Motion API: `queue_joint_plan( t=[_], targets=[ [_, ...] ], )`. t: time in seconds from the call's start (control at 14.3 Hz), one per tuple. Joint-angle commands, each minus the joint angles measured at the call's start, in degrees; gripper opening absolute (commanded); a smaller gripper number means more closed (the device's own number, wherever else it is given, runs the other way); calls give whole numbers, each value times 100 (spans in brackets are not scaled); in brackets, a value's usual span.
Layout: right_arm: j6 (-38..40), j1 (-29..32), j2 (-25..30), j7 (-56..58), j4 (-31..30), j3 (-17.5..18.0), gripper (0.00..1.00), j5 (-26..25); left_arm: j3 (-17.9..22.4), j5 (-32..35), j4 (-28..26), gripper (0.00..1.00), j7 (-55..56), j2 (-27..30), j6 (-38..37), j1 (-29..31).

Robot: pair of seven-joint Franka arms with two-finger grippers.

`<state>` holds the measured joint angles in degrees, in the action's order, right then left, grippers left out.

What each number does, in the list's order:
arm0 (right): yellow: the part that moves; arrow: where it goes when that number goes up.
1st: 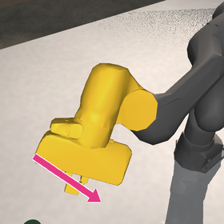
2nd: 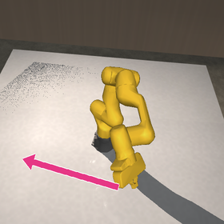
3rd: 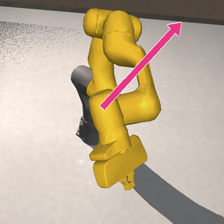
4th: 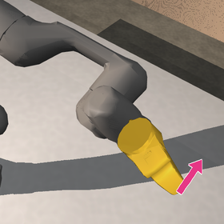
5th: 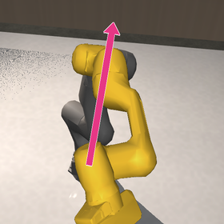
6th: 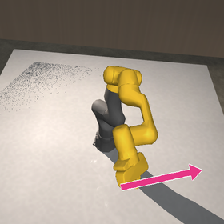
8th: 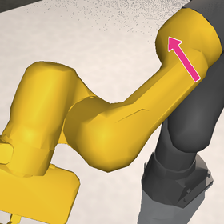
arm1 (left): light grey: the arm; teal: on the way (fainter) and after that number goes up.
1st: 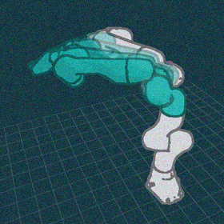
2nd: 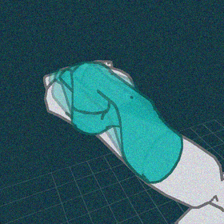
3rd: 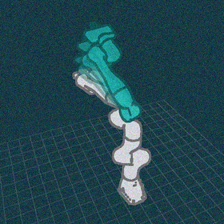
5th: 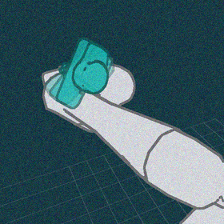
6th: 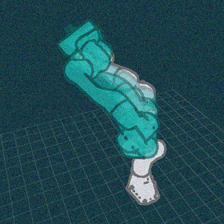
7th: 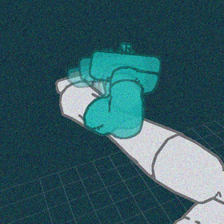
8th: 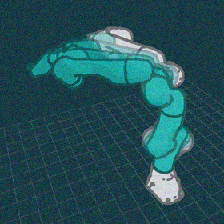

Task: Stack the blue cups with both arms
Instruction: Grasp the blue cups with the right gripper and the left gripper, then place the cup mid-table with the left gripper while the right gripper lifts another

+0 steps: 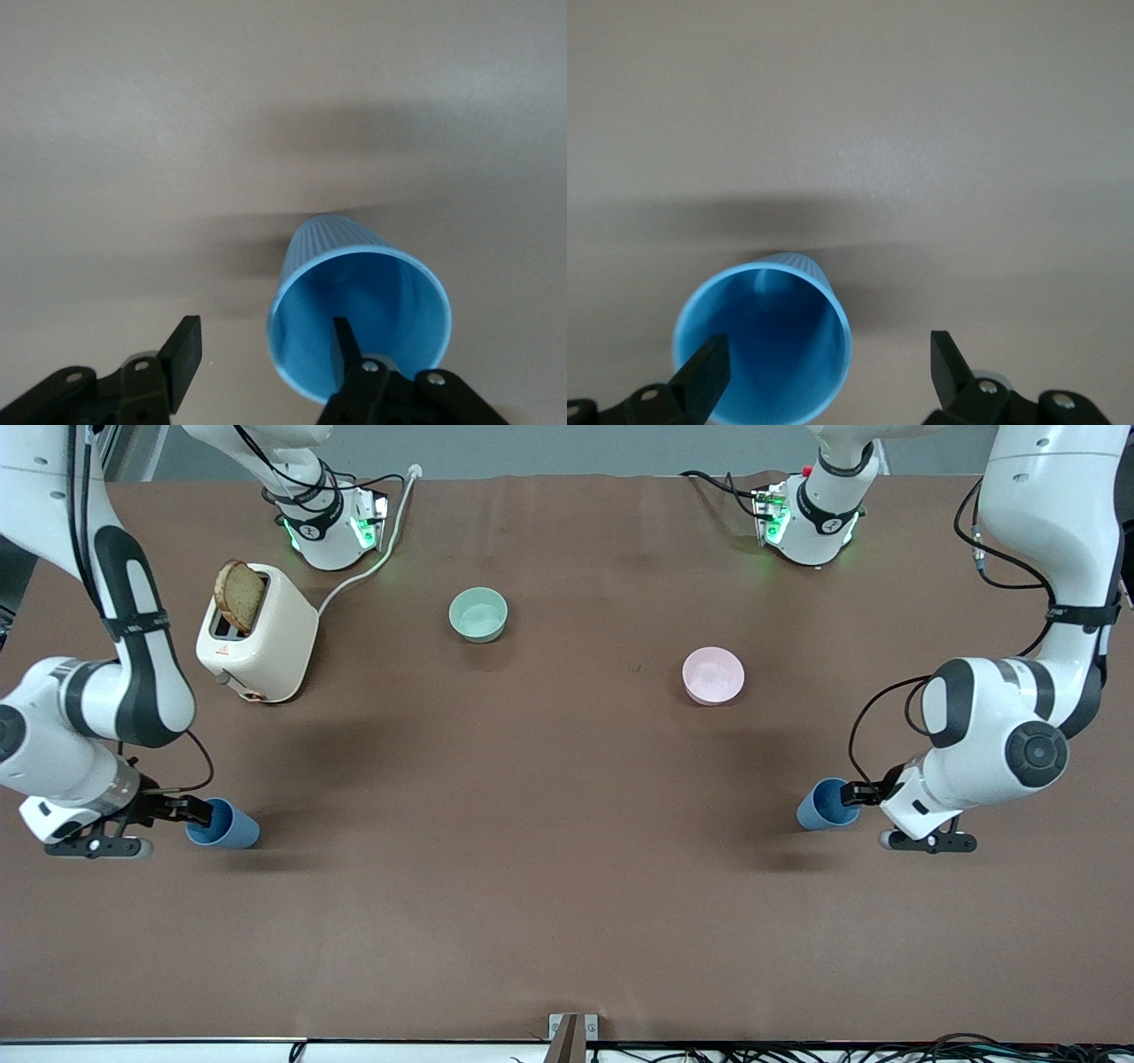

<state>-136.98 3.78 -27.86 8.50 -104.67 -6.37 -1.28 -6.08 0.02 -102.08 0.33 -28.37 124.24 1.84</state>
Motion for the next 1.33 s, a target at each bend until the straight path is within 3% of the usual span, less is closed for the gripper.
queue_joint_plan(
  t=[0.0,0.14,0.28,0.35,0.56,0.63,0.77,0.84,0.91,1.12,1.26],
  targets=[
    [-145,97,-69,99,-88,75,100,-21,-7,-2,13,42,11,-98,39,-44],
    [-180,105,-219,99,-54,75,99,13,-24,-2,21,22,11,-98,39,-44],
    [-338,114,-342,99,-36,75,81,197,-51,-11,30,7,11,-116,48,-44],
    [-382,123,-412,108,-1,75,68,259,-68,-28,30,1,11,-116,39,-35],
    [-391,132,-413,283,52,75,10,269,-462,-72,127,0,63,59,-31,18],
    [-374,132,-413,284,78,75,1,277,-586,-90,144,0,220,86,-32,0],
    [-260,167,-404,302,219,66,1,277,-1207,-81,267,0,1043,78,-32,-35],
    [80,176,-369,293,411,66,1,277,-1663,-29,389,0,2022,69,-32,-131],
    [431,167,-308,284,569,66,1,277,-1798,-2,452,0,2554,69,-32,-340],
    [1337,97,-9,127,1122,75,1,487,-1817,-2,688,0,3996,-88,-32,-1245],
    [1918,62,114,-294,1396,110,1,1074,-1791,7,952,0,4894,-352,-23,-1799]
  ],
)
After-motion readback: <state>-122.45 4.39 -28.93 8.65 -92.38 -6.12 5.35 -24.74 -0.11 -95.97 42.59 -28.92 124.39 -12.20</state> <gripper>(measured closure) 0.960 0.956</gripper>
